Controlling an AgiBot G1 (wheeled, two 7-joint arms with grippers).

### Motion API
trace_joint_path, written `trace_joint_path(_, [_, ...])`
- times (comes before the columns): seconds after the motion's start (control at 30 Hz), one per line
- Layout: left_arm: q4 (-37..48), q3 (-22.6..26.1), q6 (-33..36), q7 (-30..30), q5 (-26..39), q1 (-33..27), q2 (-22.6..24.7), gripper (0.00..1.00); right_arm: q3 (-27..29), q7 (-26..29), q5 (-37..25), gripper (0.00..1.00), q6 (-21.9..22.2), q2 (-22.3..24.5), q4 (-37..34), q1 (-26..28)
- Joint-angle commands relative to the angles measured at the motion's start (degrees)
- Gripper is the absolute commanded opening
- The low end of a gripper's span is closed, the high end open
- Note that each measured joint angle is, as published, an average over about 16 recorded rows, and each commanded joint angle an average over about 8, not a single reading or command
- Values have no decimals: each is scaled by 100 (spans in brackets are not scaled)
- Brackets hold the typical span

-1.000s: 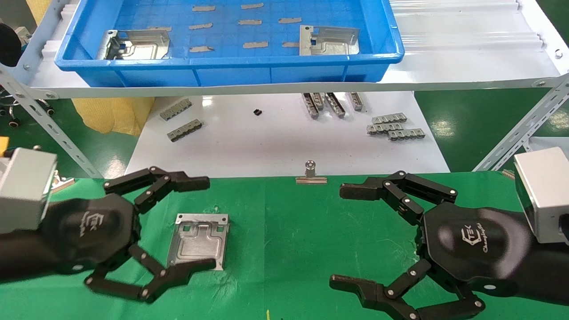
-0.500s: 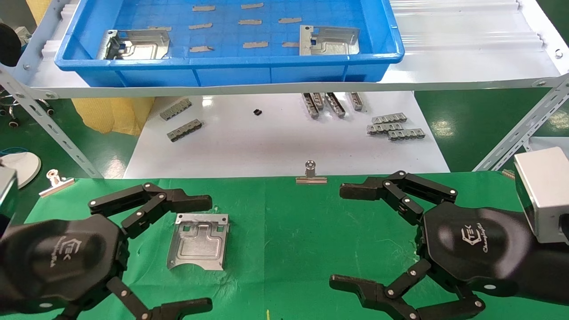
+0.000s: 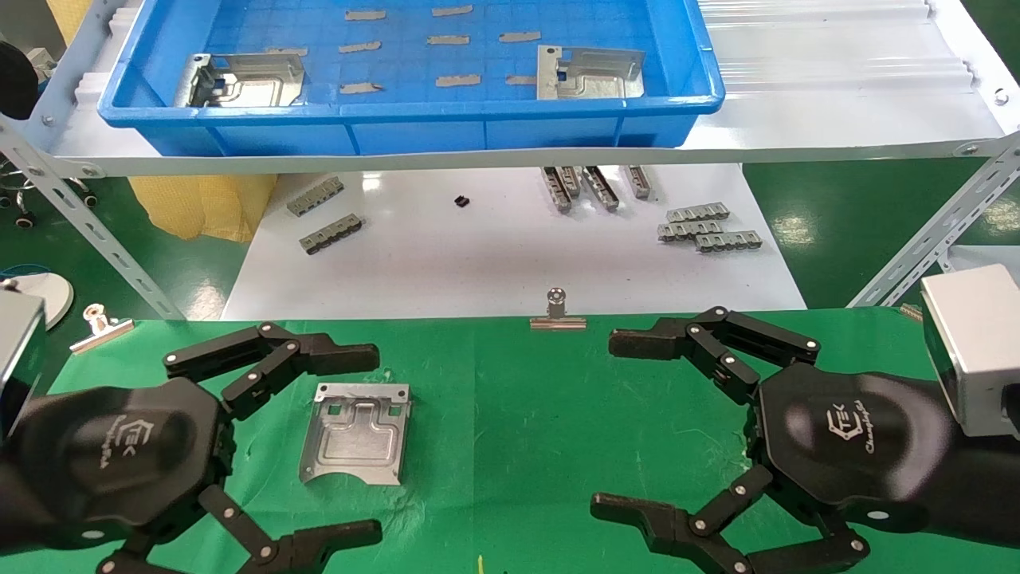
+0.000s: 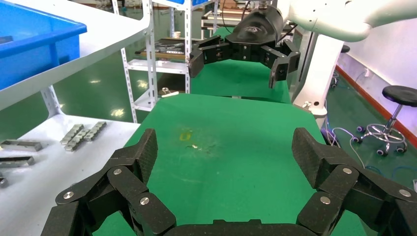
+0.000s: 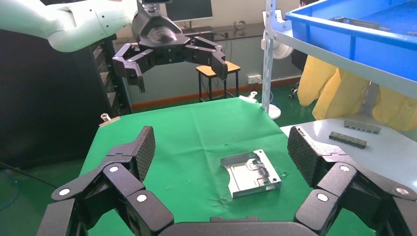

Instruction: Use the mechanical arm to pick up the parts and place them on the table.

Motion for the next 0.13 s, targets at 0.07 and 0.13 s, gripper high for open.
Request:
trace_joint_path(0.07, [23,10,1,10,11,-14,8,100,0,0,0,100,0,0,0,0])
trace_joint_path(0.13, [27,12,2,12,14,-17,9,100,0,0,0,100,0,0,0,0])
